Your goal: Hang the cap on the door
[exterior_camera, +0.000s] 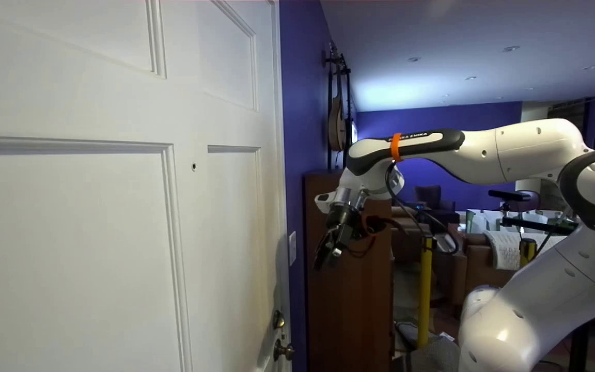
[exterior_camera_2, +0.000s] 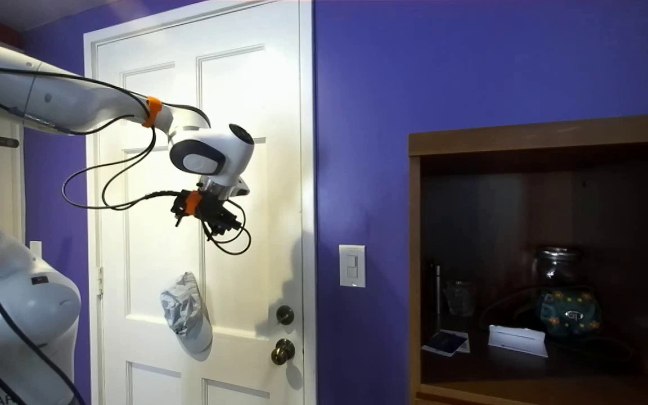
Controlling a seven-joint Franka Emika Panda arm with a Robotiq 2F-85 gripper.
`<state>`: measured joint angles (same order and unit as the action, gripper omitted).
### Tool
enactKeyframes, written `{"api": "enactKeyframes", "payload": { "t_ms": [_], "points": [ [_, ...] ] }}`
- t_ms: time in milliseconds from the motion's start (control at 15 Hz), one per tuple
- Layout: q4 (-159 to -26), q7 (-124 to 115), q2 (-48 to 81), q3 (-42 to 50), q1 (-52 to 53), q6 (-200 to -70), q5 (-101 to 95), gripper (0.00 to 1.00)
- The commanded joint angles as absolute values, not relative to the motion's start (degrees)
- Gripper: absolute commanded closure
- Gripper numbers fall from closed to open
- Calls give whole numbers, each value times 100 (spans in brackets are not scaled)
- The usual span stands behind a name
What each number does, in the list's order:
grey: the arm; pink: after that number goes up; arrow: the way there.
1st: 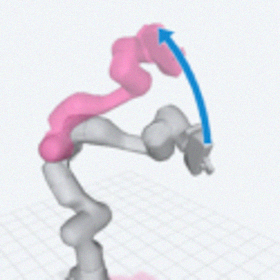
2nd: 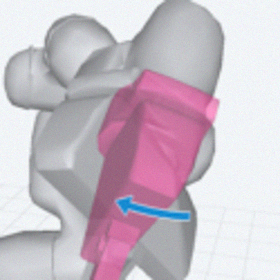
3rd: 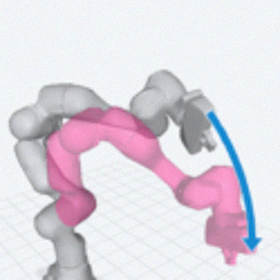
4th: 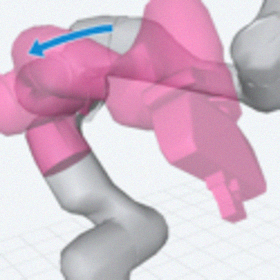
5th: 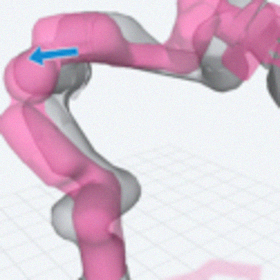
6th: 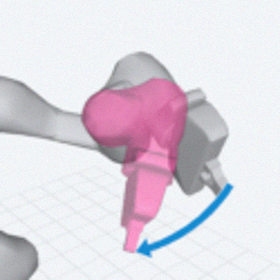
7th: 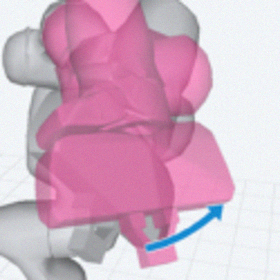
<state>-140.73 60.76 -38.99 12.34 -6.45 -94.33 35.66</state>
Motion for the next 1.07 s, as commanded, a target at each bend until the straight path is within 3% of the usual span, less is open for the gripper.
{"api": "enactKeyframes", "payload": {
  "t_ms": [0, 1000],
  "points": [
    [-13597, 5722, -4119, 1444, -668, -8888, 3258, 0],
    [-12673, 5733, -4299, 1922, -588, -8572, 3089, 0]
  ]
}}
